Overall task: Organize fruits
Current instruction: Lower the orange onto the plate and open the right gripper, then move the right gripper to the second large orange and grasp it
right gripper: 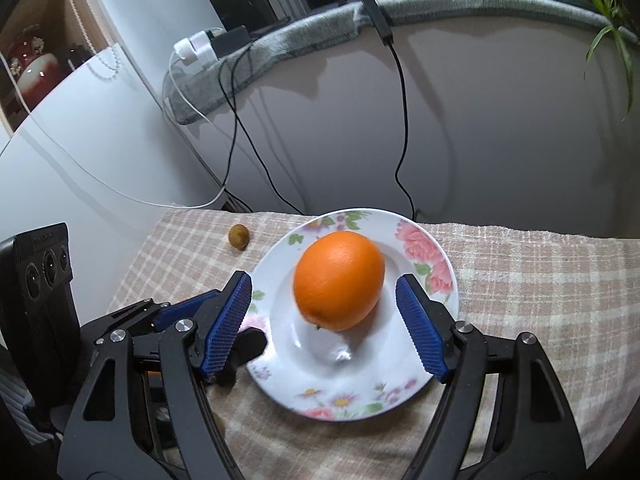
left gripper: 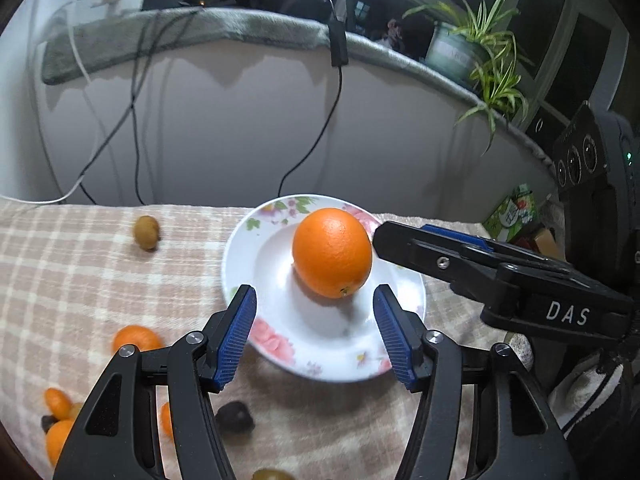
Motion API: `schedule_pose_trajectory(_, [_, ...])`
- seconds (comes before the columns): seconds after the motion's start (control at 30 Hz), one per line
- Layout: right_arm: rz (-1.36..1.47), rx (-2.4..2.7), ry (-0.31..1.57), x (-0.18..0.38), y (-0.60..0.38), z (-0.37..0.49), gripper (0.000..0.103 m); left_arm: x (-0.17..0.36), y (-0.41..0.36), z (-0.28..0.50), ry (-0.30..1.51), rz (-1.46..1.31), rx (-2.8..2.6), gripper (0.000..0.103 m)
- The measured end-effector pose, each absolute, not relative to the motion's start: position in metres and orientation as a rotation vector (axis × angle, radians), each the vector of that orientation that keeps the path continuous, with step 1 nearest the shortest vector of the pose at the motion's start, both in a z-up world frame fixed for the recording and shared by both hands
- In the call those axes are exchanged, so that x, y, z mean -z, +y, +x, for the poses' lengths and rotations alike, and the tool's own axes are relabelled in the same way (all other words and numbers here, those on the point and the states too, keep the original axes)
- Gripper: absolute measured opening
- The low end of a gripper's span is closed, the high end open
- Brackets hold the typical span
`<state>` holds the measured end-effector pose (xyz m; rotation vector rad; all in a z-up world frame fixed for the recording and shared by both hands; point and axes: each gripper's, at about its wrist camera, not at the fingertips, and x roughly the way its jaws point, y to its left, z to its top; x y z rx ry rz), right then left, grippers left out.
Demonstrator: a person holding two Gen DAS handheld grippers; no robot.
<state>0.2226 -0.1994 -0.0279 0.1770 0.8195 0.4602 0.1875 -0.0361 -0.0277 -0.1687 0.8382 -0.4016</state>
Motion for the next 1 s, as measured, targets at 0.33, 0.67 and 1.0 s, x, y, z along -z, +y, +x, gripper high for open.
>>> schedule_pose_trajectory(0.33, [0.136,-0.529,0.781,0.017,-0.178,0.189,0.078,0.026,0.012,0.145,0.819,-0.209,0.344,0.061])
schedule_pose_trajectory(0.67, [0.051,-0.665,0.805,0.014,-0.125,0.165,0.086,0.036,0.07,0.095,0.815,-0.231,0.227,0.061])
schedule_pose_trajectory(1.0, [-0.026,-0.81,0.886,0.028,-0.065,0.151,0.086,0.054,0.108,0.069,0.837,-0.272,0.131,0.061])
